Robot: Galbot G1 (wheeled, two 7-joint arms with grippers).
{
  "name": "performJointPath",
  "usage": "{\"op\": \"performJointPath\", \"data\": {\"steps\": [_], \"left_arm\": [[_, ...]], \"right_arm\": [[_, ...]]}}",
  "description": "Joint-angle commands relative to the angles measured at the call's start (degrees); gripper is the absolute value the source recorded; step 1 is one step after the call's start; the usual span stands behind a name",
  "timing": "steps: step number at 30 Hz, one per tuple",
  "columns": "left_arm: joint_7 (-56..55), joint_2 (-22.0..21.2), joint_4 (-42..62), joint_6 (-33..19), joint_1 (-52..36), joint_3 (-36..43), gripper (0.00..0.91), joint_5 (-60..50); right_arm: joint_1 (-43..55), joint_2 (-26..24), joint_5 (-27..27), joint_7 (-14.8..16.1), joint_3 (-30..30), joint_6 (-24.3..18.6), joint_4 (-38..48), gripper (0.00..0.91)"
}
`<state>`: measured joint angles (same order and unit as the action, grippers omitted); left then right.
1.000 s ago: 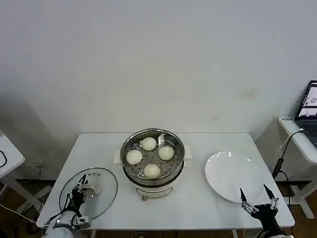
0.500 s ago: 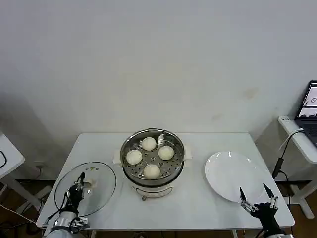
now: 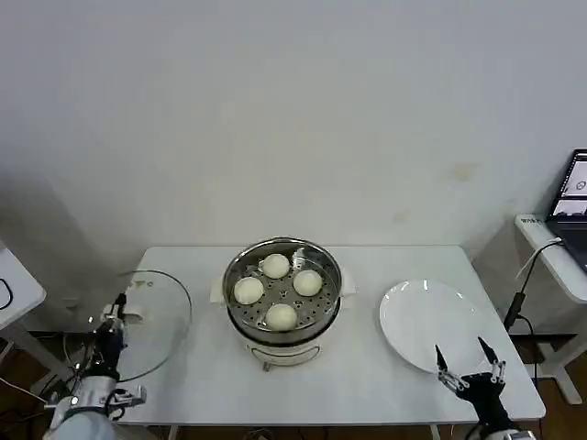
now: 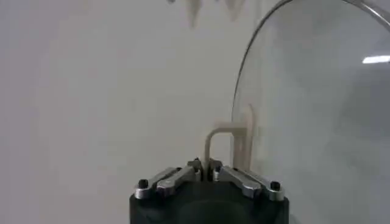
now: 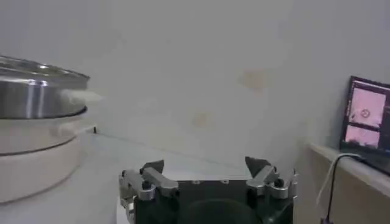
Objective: Take steamed baozi put them in steamer then cover it.
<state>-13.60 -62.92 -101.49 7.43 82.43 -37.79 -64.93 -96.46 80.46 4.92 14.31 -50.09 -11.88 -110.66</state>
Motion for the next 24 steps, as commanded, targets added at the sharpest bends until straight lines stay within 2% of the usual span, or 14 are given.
{"op": "performJointPath", "data": {"steps": [1,7,11,14,18,24], "left_arm": [[10.88,3.64,-11.80,12.78,-1.47,0.26,0.000,6.66],[16.68,5.51,-17.64,19.27,-6.57,4.72,0.000,7.79],[17.63,9.47,-17.31,22.45,-12.26,11.66,0.000,8.21],[18.74,10.91,-16.74,25.14,-16.15,15.49,0.000,9.98],[20.23,8.98,-14.16,27.54,-23.72,21.21,0.000,10.42],[21.51,3.92,-11.23,27.84,-28.49,27.43,0.000,8.49]], "right_arm": [[0.50,-0.16,-1.01,-0.14,0.39,-0.04,0.30,0.907],[0.84,0.65,-2.07,-0.25,1.14,-0.01,0.43,0.907],[0.83,1.08,-3.54,-0.39,1.92,0.16,0.72,0.907],[1.12,2.51,-5.39,-0.55,2.76,0.46,0.51,0.907],[1.29,4.87,-8.30,-0.96,3.77,0.63,0.63,0.907],[0.25,5.91,-9.13,-1.03,3.54,0.46,-0.17,0.907]]}}
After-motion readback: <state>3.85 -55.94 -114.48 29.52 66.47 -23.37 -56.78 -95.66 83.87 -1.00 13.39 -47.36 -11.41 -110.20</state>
